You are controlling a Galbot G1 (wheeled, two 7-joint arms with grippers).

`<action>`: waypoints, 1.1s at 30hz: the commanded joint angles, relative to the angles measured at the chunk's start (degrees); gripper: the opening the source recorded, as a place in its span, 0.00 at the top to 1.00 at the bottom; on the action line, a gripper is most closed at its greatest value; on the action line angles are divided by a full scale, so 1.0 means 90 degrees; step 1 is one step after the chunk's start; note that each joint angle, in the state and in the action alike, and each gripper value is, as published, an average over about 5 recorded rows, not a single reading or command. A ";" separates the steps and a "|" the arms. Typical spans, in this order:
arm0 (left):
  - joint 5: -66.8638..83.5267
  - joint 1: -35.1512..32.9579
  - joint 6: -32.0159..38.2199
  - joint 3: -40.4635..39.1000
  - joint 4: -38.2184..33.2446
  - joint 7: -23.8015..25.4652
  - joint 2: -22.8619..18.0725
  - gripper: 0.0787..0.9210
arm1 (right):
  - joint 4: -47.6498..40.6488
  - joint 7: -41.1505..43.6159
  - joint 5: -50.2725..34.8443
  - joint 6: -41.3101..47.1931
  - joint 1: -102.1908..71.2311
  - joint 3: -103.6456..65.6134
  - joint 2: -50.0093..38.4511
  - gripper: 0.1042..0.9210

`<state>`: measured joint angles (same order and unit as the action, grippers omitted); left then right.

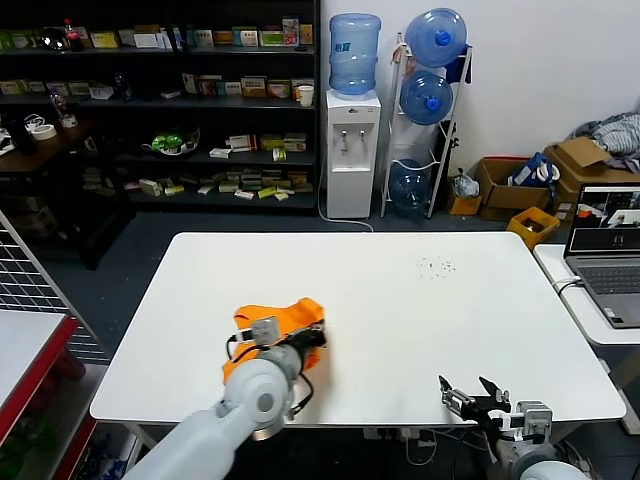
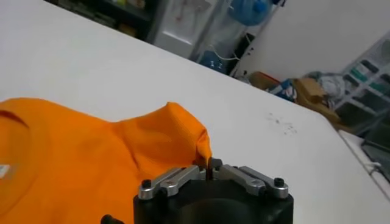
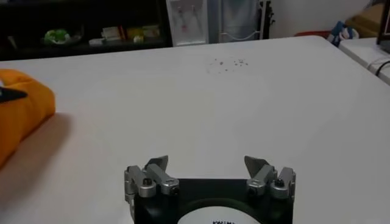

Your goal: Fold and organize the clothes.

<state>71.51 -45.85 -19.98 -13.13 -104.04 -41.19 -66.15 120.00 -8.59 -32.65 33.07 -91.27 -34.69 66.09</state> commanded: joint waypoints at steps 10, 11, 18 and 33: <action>-0.0592 0.1062 0.0005 -0.1240 0.1684 -0.0042 -0.1828 0.97 | -0.0040 0.0161 -0.0014 -0.0161 0.0014 -0.0008 0.0014 0.12; -0.0673 0.1032 0.0052 -0.1209 0.1663 0.0058 -0.1818 0.97 | -0.0049 0.0246 0.0002 -0.0279 0.0017 -0.0019 0.0007 0.12; -0.1965 0.0415 0.0931 -0.0810 0.0615 0.1660 -0.1280 0.81 | -0.0125 0.1168 0.0515 -0.1493 0.0065 -0.0266 -0.0144 0.12; -0.5781 -0.4323 0.4638 0.3354 -0.0070 0.5101 0.0016 0.31 | -0.1145 0.2158 0.1333 -0.4028 -0.0220 -0.1002 0.0198 0.12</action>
<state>41.70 -56.16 -1.40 -8.13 -102.18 -15.84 -70.23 115.00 4.83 -24.68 12.07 -92.33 -40.26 65.27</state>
